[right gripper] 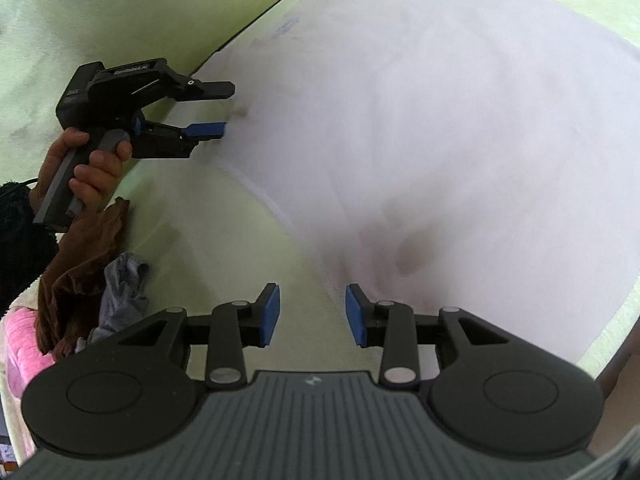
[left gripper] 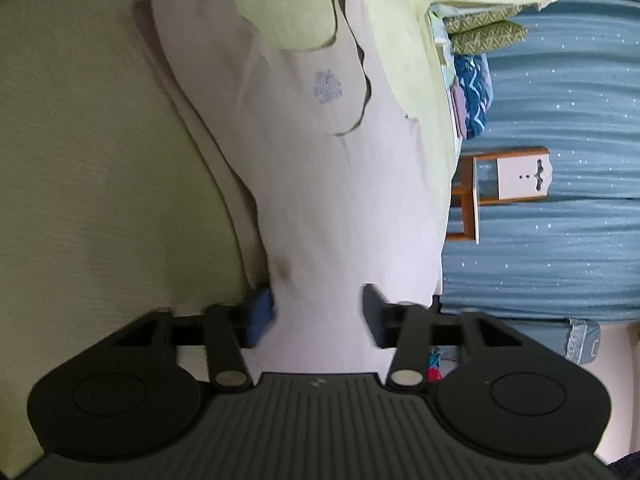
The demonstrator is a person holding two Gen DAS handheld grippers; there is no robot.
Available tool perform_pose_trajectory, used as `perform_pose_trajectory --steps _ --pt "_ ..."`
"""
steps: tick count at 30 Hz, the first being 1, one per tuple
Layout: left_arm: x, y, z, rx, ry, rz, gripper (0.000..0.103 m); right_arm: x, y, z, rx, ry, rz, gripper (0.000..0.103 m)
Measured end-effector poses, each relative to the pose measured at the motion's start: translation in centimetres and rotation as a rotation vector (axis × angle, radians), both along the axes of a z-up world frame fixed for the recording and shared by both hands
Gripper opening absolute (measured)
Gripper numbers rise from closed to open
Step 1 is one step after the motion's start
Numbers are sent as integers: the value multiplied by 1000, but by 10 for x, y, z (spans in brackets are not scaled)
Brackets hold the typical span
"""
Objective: Fold clothes
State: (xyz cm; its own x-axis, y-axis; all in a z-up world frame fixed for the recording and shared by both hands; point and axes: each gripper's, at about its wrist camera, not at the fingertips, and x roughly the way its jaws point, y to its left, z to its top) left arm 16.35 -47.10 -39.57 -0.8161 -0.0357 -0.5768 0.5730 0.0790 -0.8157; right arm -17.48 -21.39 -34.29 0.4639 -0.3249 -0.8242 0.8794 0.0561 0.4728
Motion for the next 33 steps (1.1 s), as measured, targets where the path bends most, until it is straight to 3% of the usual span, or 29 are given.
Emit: perform_pose_trajectory --steps 2,11,18,22,27,29,30,33 --pt "0 2 -2 -7 -2 -14 0 -5 3 1 -10 3 -29 32" --pt "10 7 22 -118 -22 -106 0 -18 8 -4 -48 -26 -96 32" --pt "11 9 29 -157 -206 -257 0 -21 15 -11 -22 -23 -79 32" --pt "10 8 31 -170 -234 -262 0 -23 25 -12 -11 -18 -78 32" --pt "4 8 42 -243 -302 -305 0 -27 36 -7 -42 0 -70 32" --pt "4 9 45 -266 -331 -321 0 -27 37 -11 -56 11 -57 18" --pt "3 9 46 -275 -342 -329 1 -28 37 -13 -56 18 -49 1" --pt "0 8 49 -289 -372 -349 3 -26 46 -27 -27 54 -24 0"
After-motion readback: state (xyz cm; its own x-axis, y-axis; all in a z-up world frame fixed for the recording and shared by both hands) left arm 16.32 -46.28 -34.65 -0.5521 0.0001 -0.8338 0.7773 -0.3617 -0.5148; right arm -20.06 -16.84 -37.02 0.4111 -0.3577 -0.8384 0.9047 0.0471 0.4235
